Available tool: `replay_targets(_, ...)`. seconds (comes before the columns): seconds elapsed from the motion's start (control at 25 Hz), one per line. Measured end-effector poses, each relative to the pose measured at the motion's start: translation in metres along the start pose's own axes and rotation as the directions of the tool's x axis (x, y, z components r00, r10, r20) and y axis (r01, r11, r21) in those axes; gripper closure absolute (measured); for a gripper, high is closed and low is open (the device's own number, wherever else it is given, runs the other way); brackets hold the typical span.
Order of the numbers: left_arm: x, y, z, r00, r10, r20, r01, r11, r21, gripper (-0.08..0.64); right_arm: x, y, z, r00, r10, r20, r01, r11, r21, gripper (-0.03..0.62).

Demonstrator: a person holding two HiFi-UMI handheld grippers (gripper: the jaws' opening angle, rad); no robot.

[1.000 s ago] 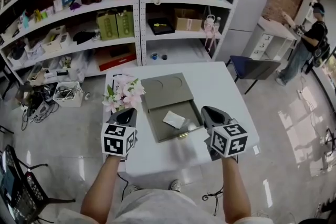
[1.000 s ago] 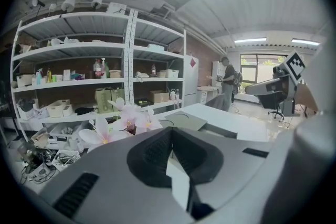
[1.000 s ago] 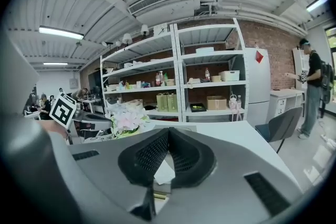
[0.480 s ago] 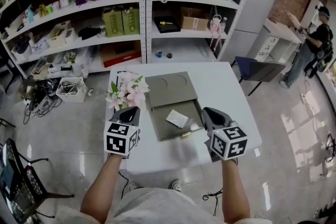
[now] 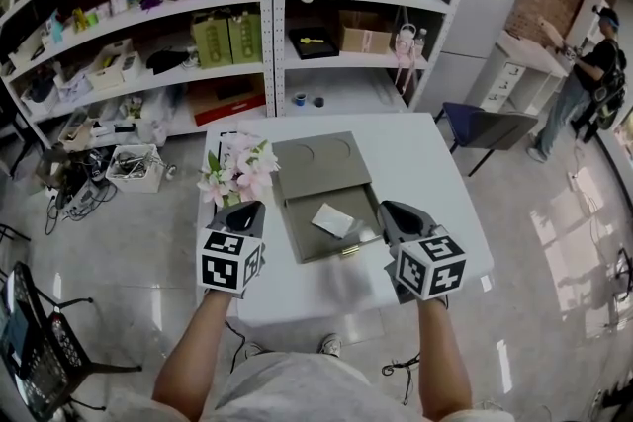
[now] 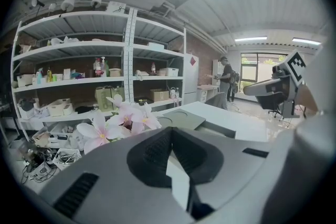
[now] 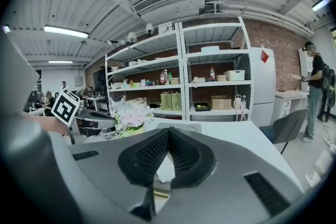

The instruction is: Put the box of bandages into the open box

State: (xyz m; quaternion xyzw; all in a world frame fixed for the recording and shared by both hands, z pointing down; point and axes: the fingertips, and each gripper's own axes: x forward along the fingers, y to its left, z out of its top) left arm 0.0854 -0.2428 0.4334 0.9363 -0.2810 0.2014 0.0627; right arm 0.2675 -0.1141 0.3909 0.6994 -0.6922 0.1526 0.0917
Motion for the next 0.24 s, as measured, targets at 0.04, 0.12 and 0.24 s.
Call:
replay_targets(0.04,0.0000,-0.0003,-0.0001,1.000,-0.001,-0.001,0.001,1.000,0.000,0.555,-0.0001,0.0001,-0.0007,1.000,0.000,-0.002,0.000,1.000,0.000,0.588)
replay_targets(0.12,-0.0003,-0.0006,-0.0004,1.000,-0.002,-0.003,0.002,1.000,0.001,0.555,-0.0004,0.0008,-0.0019,1.000,0.000,-0.005,0.000,1.000,0.001,0.588)
replay_targets(0.24,-0.0007,-0.0008,0.0001,1.000,-0.005,-0.004,0.006,1.000,0.002,0.555,-0.0005,0.0019,-0.0026,1.000,0.000,-0.006,0.000,1.000,0.003,0.588)
